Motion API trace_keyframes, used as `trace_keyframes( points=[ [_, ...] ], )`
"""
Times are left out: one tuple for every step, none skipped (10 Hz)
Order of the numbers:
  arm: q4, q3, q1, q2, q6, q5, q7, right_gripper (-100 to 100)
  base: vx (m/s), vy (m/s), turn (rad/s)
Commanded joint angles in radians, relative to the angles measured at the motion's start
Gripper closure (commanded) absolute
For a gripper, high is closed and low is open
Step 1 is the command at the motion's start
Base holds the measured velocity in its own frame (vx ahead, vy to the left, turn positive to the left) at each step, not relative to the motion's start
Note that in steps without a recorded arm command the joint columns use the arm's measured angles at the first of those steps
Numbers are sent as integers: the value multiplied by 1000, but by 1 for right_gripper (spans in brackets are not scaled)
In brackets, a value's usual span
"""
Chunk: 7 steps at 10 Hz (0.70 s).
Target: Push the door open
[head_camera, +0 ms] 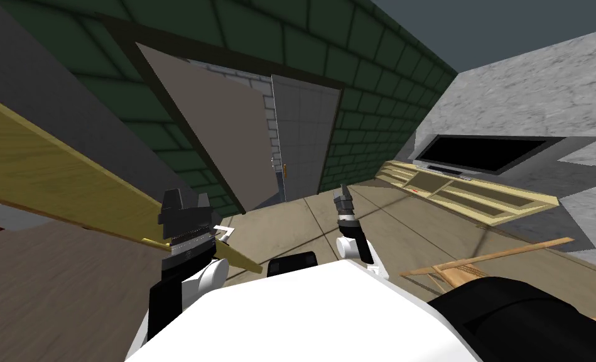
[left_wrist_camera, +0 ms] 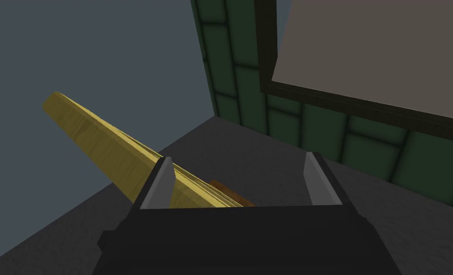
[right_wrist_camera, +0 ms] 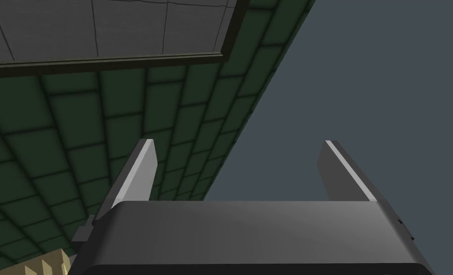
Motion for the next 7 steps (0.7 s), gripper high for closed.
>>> trace_keyframes(
  points=[
    [32, 5, -3, -9, -20, -26, -34, -100, 171, -55, 141],
    [44, 7, -6, -12, -26, -35, -46, -100, 169, -49, 110],
    [68, 11, -10, -16, -40, -53, -68, -100, 135, -24, 151],
    [80, 13, -12, -19, -47, -62, -80, -100, 95, -14, 140],
    [106, 18, -17, -23, -61, -81, -103, -100, 131, -23, 138],
    [120, 20, -19, -25, -69, -91, -116, -100, 129, -25, 136],
    [148, 25, -24, -29, -85, -112, -143, -100, 143, -30, 176]
  ],
)
